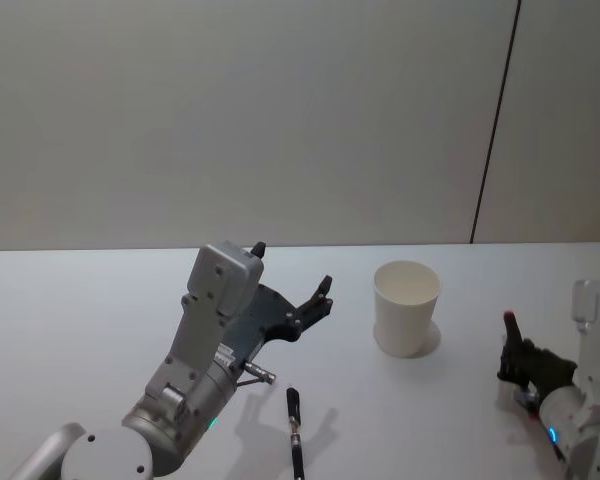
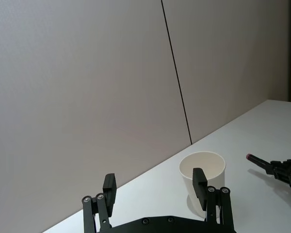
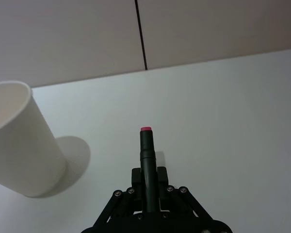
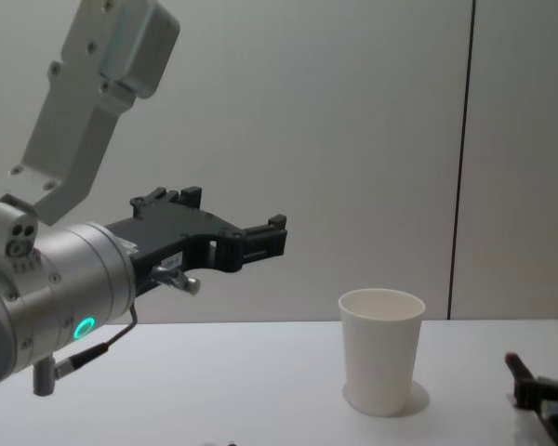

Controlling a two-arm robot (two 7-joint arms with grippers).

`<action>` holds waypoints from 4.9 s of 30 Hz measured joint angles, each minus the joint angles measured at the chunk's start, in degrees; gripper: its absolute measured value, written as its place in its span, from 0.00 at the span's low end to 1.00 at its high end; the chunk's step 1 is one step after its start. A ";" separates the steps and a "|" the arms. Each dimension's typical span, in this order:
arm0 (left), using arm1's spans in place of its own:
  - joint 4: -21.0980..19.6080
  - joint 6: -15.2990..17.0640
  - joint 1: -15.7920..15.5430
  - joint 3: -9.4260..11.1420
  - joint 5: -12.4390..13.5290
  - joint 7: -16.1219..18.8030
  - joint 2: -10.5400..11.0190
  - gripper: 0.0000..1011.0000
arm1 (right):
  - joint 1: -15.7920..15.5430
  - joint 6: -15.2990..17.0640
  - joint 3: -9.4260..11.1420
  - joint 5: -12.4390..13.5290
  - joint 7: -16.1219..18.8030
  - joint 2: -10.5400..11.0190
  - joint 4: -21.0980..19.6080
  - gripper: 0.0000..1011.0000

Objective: Place the pen into the pen holder.

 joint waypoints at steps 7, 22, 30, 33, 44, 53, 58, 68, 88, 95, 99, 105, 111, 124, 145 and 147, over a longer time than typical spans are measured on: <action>0.00 0.00 0.00 0.00 0.00 0.00 0.00 0.99 | -0.36 -3.95 0.20 -0.57 3.16 0.34 -1.39 0.17; 0.00 0.00 0.00 0.00 0.00 0.00 0.00 0.99 | 0.11 -14.08 0.44 -1.11 11.47 0.68 -3.35 0.17; 0.00 0.00 0.00 0.00 0.00 0.00 0.00 0.99 | 1.75 -19.64 0.34 -1.02 16.12 0.37 -2.90 0.17; 0.00 0.00 0.00 0.00 0.00 0.00 0.00 0.99 | 2.67 -22.05 0.24 -0.89 18.06 0.13 -2.23 0.17; 0.00 0.00 0.00 0.00 0.00 0.00 0.00 0.99 | 8.73 -32.48 -0.37 -0.30 25.32 -1.65 4.94 0.17; 0.00 0.00 0.00 0.00 0.00 0.00 0.00 0.99 | 17.00 -42.99 -1.02 -0.12 30.51 -4.02 18.05 0.17; 0.00 0.00 0.00 0.00 0.00 0.00 0.00 0.99 | 22.26 -48.92 -1.46 -0.62 32.48 -5.49 27.58 0.17; 0.00 0.00 0.00 0.00 0.00 0.00 0.00 0.99 | 29.15 -56.01 -2.09 -1.86 33.87 -7.42 41.08 0.17; 0.00 0.00 0.00 0.00 0.00 0.00 0.00 0.99 | 35.18 -59.14 -2.03 -3.40 33.87 -9.05 54.21 0.17; 0.00 0.00 0.00 0.00 0.00 0.00 0.00 0.99 | 35.70 -59.47 -1.41 -3.41 34.33 -9.09 55.63 0.17; 0.00 0.00 0.00 0.00 0.00 0.00 0.00 0.99 | 35.93 -59.78 -1.00 -3.41 34.61 -9.07 56.21 0.17; 0.00 0.00 0.00 0.00 0.00 0.00 0.00 0.99 | 36.14 -60.26 -0.40 -3.41 34.84 -9.00 56.76 0.19; 0.00 0.00 0.00 0.00 0.00 0.00 0.00 0.99 | 36.30 -60.76 0.16 -3.28 35.07 -8.95 57.02 0.31; 0.00 0.00 0.00 0.00 0.00 0.00 0.00 0.99 | 36.61 -61.79 1.24 -3.23 35.41 -8.92 57.38 0.75; 0.00 0.00 0.00 0.00 0.00 0.00 0.00 0.99 | 37.24 -62.07 2.36 -3.65 35.82 -9.06 57.42 0.99; 0.00 0.00 0.00 0.00 0.00 0.00 0.00 0.99 | 37.50 -61.69 2.41 -3.77 35.42 -9.11 57.37 0.99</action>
